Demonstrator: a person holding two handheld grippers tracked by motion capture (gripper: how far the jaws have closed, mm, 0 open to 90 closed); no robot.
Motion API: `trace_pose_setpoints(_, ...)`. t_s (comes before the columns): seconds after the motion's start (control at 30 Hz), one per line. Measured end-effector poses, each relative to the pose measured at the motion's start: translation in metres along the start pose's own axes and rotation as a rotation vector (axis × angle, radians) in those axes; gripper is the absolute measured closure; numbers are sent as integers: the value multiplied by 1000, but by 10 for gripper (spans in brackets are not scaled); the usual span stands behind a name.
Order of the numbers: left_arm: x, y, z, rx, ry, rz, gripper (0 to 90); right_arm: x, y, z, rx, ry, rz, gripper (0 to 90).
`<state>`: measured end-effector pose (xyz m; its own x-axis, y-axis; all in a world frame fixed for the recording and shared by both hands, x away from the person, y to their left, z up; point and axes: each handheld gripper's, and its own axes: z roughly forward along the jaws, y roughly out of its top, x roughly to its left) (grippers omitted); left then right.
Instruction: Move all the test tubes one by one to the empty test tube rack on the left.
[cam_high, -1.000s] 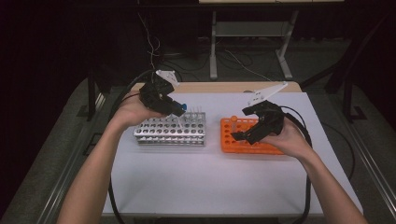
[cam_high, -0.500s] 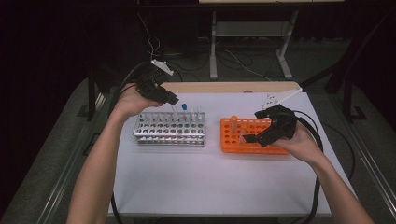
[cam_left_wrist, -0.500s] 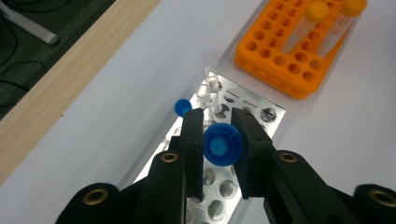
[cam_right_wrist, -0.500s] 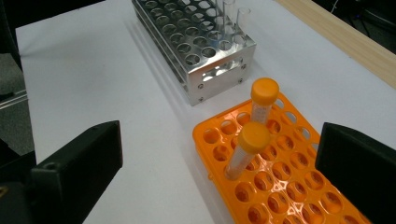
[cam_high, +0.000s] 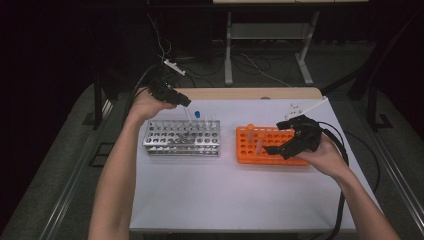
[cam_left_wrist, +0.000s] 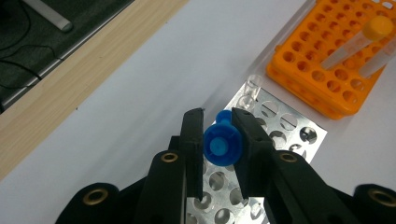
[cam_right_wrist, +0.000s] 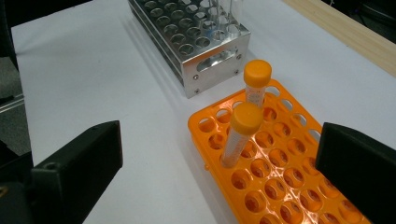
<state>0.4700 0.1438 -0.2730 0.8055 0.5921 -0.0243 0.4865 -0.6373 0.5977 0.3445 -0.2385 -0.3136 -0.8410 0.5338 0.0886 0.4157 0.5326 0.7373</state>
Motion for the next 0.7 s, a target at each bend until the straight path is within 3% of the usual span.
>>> trace_pose_setpoints(0.43, -1, 3, 18, 23, -14, 9, 737, -3, -9, 2, -1, 4, 15, 3)
trace_pose_setpoints(0.7, -1, -4, 31, 37, -24, 3, 736, -4, -12, 2, -9, 6, 22, 3)
